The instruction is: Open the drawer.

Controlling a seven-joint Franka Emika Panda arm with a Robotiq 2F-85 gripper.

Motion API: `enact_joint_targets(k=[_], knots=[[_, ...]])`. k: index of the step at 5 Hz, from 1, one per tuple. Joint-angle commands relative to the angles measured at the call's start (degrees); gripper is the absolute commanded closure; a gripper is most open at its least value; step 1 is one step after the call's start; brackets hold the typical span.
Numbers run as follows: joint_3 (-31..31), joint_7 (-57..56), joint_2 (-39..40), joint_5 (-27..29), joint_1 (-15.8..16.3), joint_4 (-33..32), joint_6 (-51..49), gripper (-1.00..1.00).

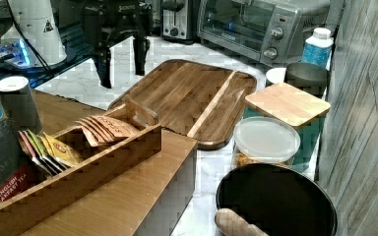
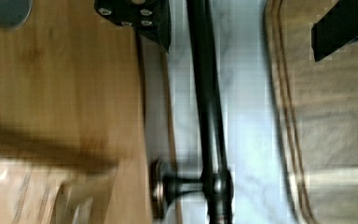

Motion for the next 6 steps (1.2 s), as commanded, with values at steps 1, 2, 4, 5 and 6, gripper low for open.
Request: enact_joint_targets(k=[1, 2, 4, 5, 6], knots=[[-0.6, -1.5, 4.9, 1.7, -1.4, -2.1, 7.8, -1.00], [0.1, 3.6, 4.4, 1.2, -0.6, -4.5, 10.2, -1.00], [-0.3, 6.2, 7.3, -0.9, 0.3, -4.6, 10.9, -1.00], [-1.0, 3.5, 9.9, -2.4, -1.1, -5.1, 16.9, -1.00], [-0.9, 0.0, 11.8, -1.4, -1.7, -4.6, 19.7, -1.00]])
